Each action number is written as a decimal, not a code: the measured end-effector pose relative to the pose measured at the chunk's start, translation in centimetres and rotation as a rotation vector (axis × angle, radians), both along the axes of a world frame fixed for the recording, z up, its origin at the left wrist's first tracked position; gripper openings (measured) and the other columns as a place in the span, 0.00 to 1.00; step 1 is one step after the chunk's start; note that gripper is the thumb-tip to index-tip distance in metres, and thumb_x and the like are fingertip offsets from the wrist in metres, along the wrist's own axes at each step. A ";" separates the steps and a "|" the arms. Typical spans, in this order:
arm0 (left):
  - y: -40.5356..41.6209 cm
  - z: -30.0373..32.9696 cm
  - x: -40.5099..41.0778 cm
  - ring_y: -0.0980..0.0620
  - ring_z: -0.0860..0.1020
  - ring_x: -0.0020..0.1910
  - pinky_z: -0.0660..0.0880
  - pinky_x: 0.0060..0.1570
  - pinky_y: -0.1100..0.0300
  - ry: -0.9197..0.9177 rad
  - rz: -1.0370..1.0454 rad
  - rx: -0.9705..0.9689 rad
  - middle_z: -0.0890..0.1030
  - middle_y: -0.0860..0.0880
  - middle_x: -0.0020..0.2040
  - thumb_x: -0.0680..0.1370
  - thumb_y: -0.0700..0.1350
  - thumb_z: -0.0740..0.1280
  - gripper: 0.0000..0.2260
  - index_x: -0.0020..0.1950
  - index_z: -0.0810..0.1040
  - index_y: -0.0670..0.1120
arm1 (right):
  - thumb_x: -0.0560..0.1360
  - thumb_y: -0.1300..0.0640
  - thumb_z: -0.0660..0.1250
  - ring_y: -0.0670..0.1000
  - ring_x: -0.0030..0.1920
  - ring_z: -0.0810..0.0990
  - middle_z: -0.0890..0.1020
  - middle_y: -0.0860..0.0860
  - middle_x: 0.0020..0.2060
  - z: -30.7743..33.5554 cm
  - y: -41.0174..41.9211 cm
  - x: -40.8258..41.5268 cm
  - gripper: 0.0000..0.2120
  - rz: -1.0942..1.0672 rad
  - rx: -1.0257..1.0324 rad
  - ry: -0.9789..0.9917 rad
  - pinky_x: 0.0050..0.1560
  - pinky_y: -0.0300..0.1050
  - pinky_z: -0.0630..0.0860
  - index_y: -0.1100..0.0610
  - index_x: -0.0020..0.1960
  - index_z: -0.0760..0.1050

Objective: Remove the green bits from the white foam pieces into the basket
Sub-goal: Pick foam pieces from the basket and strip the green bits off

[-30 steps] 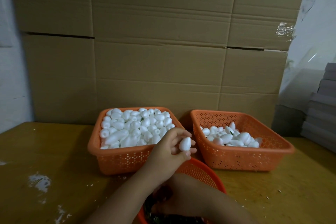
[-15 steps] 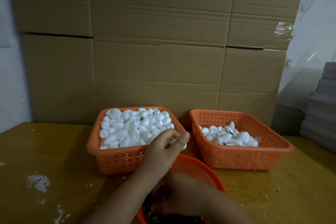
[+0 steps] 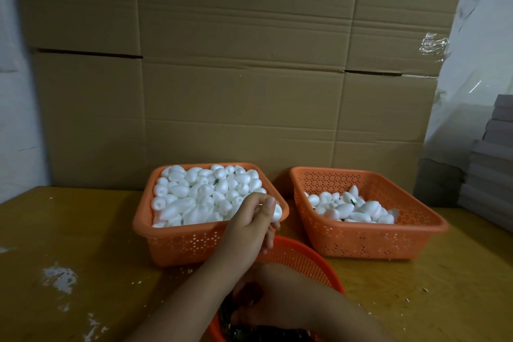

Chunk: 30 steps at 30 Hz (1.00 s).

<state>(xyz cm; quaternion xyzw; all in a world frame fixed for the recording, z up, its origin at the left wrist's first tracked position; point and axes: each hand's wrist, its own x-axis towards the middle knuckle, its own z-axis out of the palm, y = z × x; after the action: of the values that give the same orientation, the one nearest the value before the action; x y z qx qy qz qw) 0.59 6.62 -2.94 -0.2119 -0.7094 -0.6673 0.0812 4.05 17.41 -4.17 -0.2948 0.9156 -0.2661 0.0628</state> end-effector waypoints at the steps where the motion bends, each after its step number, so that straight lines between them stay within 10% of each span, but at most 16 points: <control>1: 0.0 -0.1 -0.1 0.57 0.75 0.28 0.72 0.29 0.65 0.011 0.004 -0.007 0.78 0.54 0.34 0.82 0.49 0.60 0.06 0.50 0.75 0.51 | 0.72 0.51 0.73 0.43 0.53 0.79 0.82 0.44 0.50 0.0 0.0 0.0 0.12 0.004 -0.004 0.002 0.57 0.39 0.75 0.51 0.55 0.80; 12: -0.1 -0.6 0.2 0.60 0.80 0.44 0.76 0.40 0.63 0.041 -0.034 -0.110 0.80 0.58 0.43 0.73 0.37 0.72 0.16 0.45 0.76 0.60 | 0.74 0.53 0.70 0.48 0.63 0.76 0.78 0.50 0.63 0.0 -0.3 0.1 0.25 0.041 0.053 0.096 0.64 0.47 0.72 0.52 0.70 0.70; 18: 0.0 -0.3 0.3 0.51 0.84 0.40 0.79 0.39 0.60 0.021 -0.058 -0.067 0.83 0.51 0.46 0.74 0.32 0.69 0.12 0.46 0.71 0.47 | 0.73 0.52 0.71 0.46 0.60 0.77 0.80 0.49 0.60 -0.7 -0.1 -0.4 0.23 0.021 0.026 0.088 0.60 0.40 0.72 0.53 0.66 0.73; 23: 0.1 -0.5 0.3 0.52 0.80 0.31 0.77 0.39 0.61 0.086 -0.067 -0.102 0.83 0.50 0.39 0.78 0.49 0.70 0.04 0.51 0.79 0.55 | 0.73 0.48 0.70 0.44 0.61 0.76 0.79 0.46 0.60 -1.6 -0.1 -1.0 0.22 0.005 0.047 0.086 0.57 0.36 0.69 0.50 0.65 0.74; 30: 0.1 -0.6 0.1 0.57 0.80 0.41 0.78 0.46 0.57 0.149 0.016 -0.233 0.82 0.53 0.37 0.69 0.69 0.63 0.20 0.40 0.81 0.54 | 0.77 0.48 0.66 0.48 0.68 0.70 0.74 0.50 0.68 -2.4 -0.5 -1.3 0.25 -0.011 0.109 0.153 0.58 0.37 0.61 0.51 0.72 0.68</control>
<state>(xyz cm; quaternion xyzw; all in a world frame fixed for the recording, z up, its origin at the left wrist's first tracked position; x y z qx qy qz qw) 0.67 6.70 -3.58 -0.2632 -0.7757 -0.5622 0.1141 2.75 16.90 -6.55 -0.3053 0.9325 -0.1930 0.0071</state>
